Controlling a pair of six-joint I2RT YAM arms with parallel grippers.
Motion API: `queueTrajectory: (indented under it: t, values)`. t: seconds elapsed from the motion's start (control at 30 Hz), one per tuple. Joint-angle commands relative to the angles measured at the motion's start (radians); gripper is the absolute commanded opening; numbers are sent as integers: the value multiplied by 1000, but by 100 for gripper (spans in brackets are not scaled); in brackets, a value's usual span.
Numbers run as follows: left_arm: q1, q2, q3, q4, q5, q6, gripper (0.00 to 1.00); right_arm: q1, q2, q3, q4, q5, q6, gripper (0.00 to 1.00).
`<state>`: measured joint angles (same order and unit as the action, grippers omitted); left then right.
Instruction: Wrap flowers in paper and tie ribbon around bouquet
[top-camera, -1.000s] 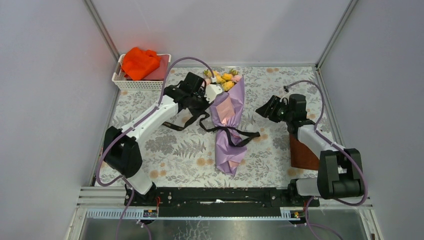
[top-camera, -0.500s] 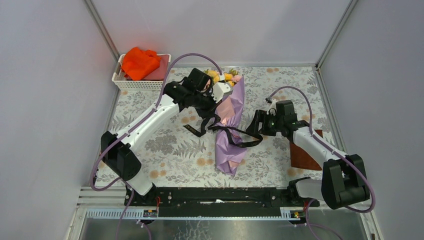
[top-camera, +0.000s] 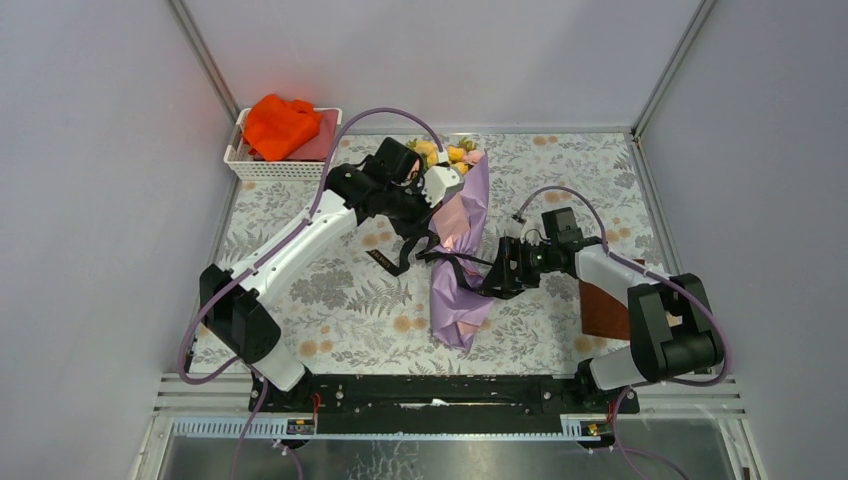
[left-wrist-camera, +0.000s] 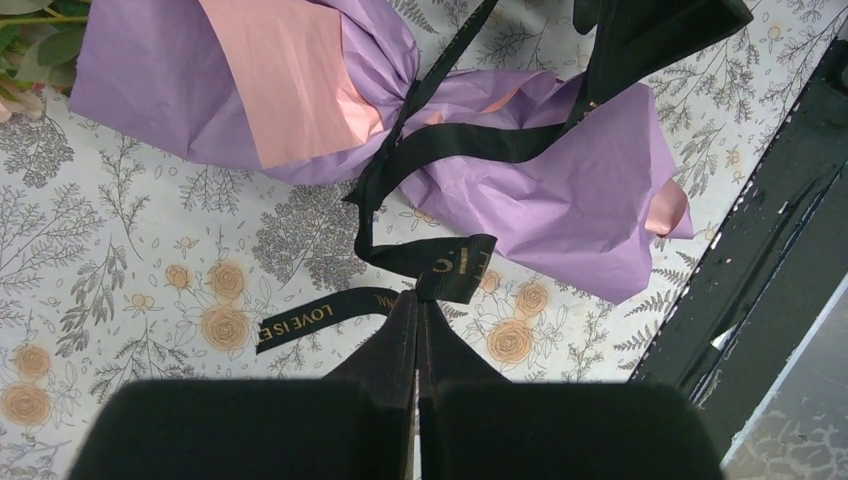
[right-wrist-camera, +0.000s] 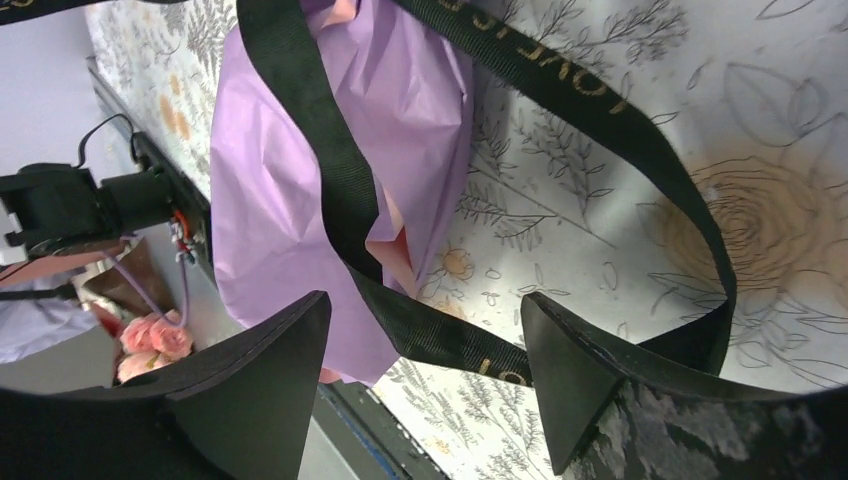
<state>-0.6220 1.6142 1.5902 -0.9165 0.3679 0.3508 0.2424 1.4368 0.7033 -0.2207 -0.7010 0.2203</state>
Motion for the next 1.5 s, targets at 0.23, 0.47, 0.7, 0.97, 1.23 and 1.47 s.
queueTrajectory:
  t: [0.23,0.47,0.7,0.97,1.23,1.47]
  values:
    - [-7,-66,-31,-6,15,9,0,17,-58,-135,12,-135,86,68]
    - [-7,-58,-23,-6,16,7,0,19,-139,-199,53,-103,147,38]
    - [-7,-61,-23,-6,5,10,0,20,-167,-169,4,-61,138,8]
    - [-7,-71,-7,-7,-28,22,0,14,-318,-16,-198,207,100,7]
    - [-7,-89,-4,-2,-70,27,0,-17,-511,-33,103,427,241,3]
    - [-7,-115,-22,-4,-97,26,0,-49,-663,-117,340,798,291,0]
